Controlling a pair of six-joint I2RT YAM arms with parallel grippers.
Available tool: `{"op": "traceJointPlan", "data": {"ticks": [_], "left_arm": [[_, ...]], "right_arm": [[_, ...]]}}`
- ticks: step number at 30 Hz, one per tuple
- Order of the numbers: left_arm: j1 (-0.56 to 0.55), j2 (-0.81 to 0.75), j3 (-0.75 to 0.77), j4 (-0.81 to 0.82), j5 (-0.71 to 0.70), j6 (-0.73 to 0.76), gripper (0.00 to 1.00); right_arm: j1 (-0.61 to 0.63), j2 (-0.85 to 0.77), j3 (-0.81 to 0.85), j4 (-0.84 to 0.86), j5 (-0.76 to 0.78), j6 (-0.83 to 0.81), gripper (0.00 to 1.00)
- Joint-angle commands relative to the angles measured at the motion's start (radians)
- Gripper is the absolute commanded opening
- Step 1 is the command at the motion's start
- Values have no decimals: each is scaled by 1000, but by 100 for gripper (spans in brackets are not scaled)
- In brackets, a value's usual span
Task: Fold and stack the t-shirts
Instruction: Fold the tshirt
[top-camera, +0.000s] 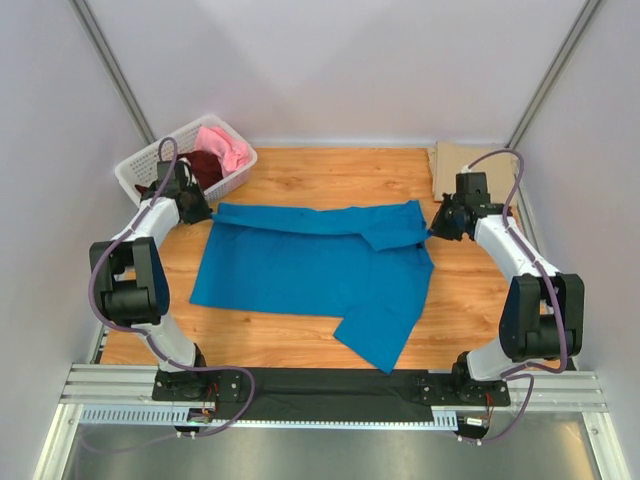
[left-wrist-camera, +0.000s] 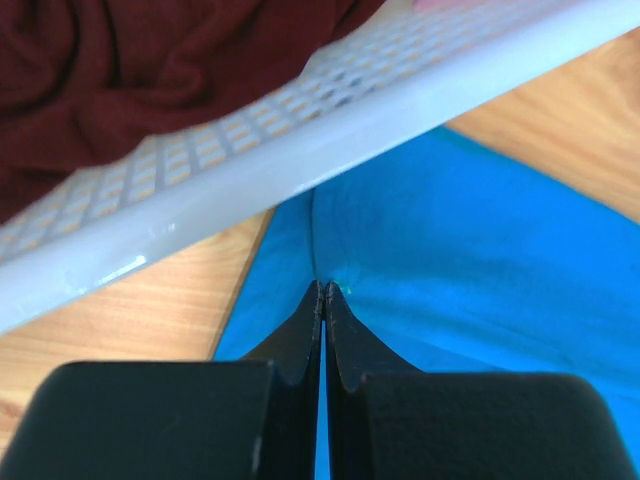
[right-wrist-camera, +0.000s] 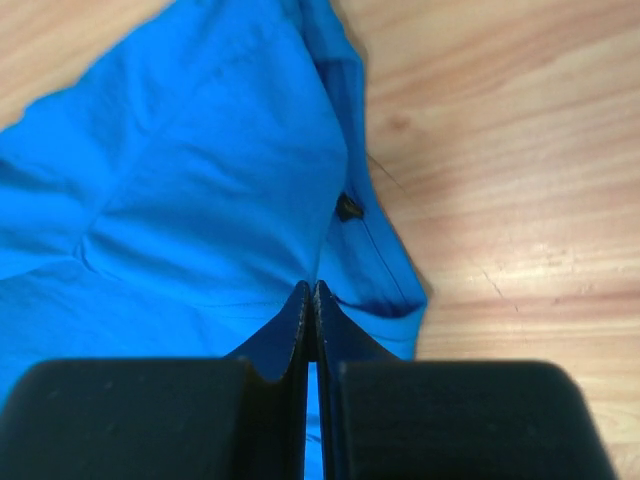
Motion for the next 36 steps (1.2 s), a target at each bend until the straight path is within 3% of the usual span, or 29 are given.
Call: {"op": "traceJointPlan", "data": {"ticks": [1,12,21,36], "left_arm": [[7,-2,-42,15,-25,-6,0],[-12,-8,-73,7,-113,-17,0],[-24,-57,-82,-3,-220,-13,0],[-64,38,-13,-128,-343,-48,0]], "right_arm": [[-1,-56,-54,14,15,46,0],[-1,-71,-198,84,-75,100,0],[-1,-114,-184,57,-132,134,0],[0,-118,-382,212,-279,220,1]]}}
